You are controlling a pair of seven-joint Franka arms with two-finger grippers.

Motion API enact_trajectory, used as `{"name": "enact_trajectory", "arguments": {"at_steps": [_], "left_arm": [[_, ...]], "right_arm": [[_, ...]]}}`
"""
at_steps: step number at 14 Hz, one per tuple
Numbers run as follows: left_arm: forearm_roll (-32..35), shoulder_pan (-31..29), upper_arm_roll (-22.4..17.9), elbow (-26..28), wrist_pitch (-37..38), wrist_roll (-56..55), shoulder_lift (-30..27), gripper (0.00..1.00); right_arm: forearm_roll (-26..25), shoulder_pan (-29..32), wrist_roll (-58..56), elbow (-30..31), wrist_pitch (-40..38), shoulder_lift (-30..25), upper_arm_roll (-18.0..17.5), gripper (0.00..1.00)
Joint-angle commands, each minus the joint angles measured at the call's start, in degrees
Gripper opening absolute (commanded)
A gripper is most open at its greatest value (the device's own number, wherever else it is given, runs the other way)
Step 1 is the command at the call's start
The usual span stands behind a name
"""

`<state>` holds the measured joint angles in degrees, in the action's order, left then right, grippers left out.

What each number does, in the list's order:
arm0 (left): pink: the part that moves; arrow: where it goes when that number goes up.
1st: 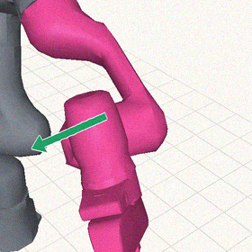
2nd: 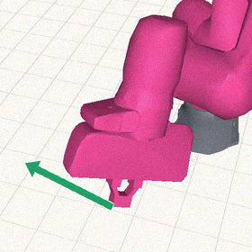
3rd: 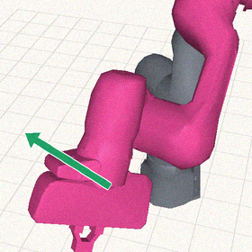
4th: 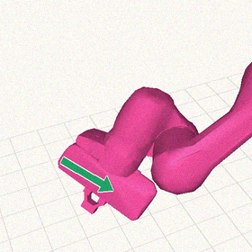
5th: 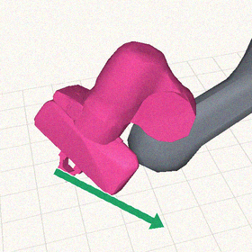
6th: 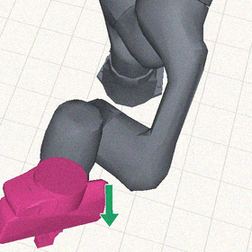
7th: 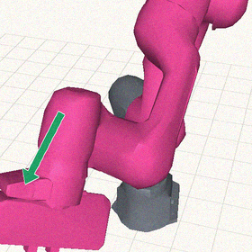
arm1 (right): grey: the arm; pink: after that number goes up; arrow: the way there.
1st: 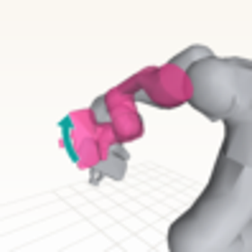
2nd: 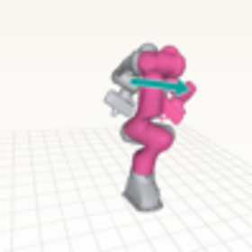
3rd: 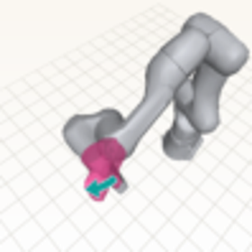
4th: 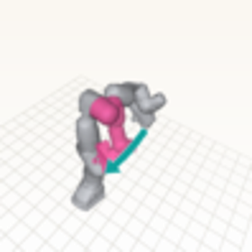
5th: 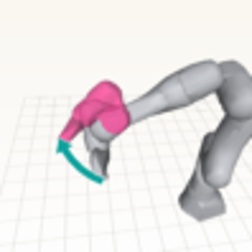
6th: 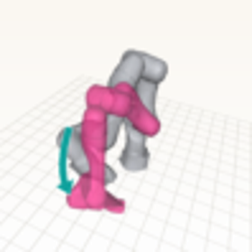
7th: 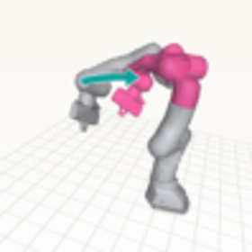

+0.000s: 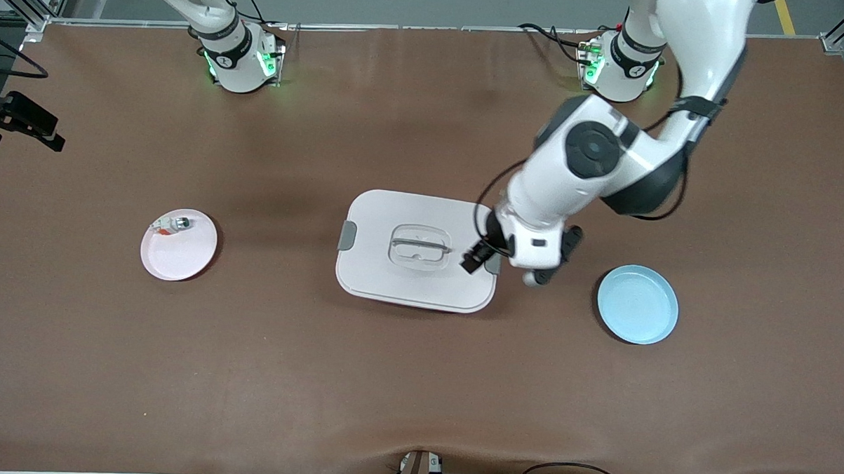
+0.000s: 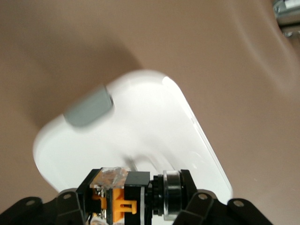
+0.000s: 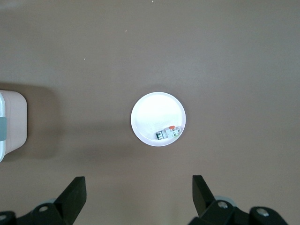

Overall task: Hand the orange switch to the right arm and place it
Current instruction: 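Lift the switch with the left gripper and carry it over the white box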

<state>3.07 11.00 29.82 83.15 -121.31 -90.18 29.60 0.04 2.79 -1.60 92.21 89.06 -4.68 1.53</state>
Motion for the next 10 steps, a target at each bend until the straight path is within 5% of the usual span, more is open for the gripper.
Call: {"name": "enact_trajectory", "arguments": {"at_steps": [1, 7, 10], "left_arm": [[-0.6, 4.0, -0.1, -4.7, 1.3, -10.1, 1.7, 0.00], [-2.1, 12.2, 0.1, -12.3, -0.3, -28.9, 5.9, 0.00], [-6.1, 14.0, 0.0, -12.8, -7.3, -33.1, 7.4, 0.00]], "right_arm": [[-1.6, 2.2, -1.3, -1.8, -0.5, 1.8, -0.8, 1.00], [-1.9, 4.7, -14.2, -2.2, -0.4, 4.2, -0.8, 1.00], [-2.0, 4.7, -14.0, -2.1, -0.1, 4.9, -0.8, 1.00]]}}
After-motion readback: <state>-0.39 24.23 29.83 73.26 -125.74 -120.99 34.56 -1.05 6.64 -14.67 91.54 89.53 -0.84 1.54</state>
